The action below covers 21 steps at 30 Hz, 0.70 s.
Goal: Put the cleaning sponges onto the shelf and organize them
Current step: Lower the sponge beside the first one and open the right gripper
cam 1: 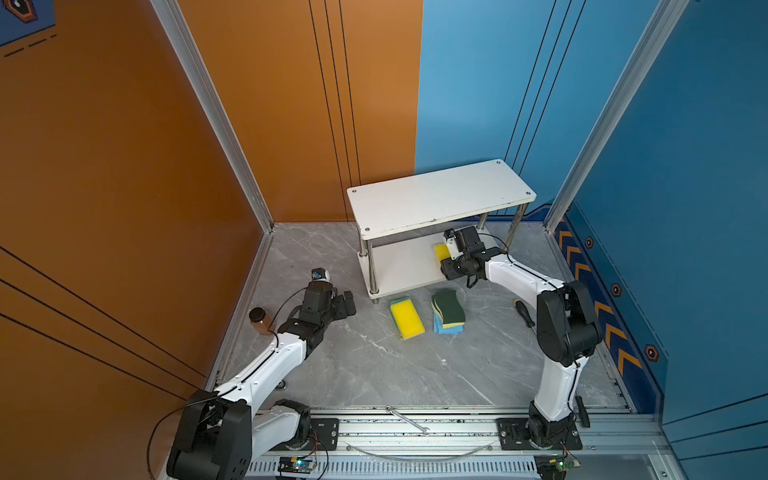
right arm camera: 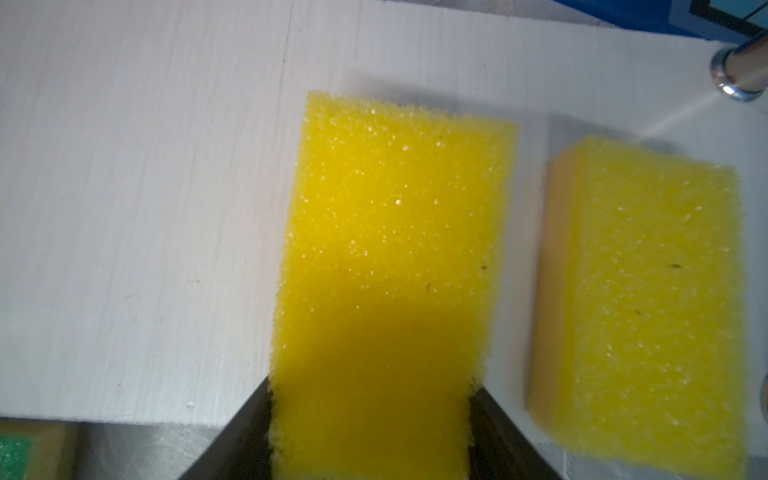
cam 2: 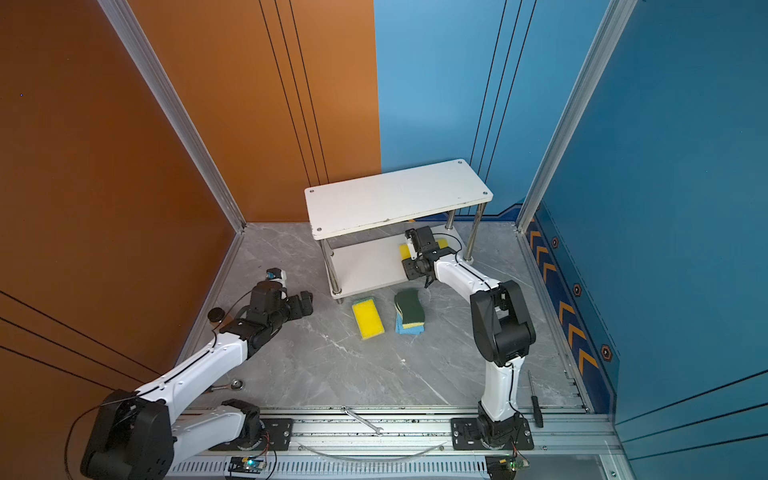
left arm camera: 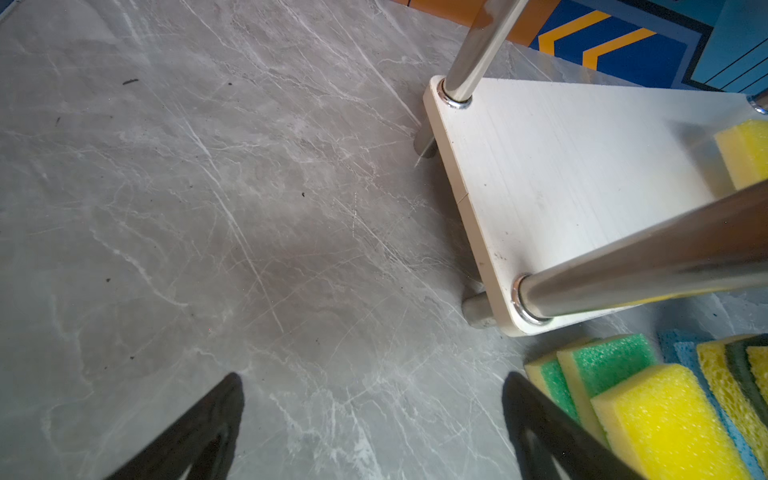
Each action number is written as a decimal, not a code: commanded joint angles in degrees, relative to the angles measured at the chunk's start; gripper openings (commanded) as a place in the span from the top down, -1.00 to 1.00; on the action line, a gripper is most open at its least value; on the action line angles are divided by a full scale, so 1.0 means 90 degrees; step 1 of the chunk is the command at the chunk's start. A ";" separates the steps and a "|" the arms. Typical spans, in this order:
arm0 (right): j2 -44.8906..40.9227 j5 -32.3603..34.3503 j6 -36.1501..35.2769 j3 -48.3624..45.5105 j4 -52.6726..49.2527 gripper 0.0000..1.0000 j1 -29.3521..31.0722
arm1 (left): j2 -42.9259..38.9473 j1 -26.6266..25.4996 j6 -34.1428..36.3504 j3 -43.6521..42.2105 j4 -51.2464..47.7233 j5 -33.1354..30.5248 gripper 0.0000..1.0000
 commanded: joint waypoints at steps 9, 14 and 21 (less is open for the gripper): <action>0.0290 -0.0093 -0.0075 0.0231 0.0042 -0.30 -0.0011 | -0.0002 0.0022 0.0070 0.0181 -0.0187 -0.0165 -0.95; 0.0395 -0.0091 -0.0057 0.0252 0.0047 -0.34 -0.0011 | 0.0018 0.0022 0.0071 0.0183 -0.0197 -0.0157 -0.95; 0.0437 -0.0043 -0.0065 0.0253 0.0041 -0.43 -0.0019 | -0.0002 0.0022 0.0080 0.0182 -0.0217 -0.0176 -0.95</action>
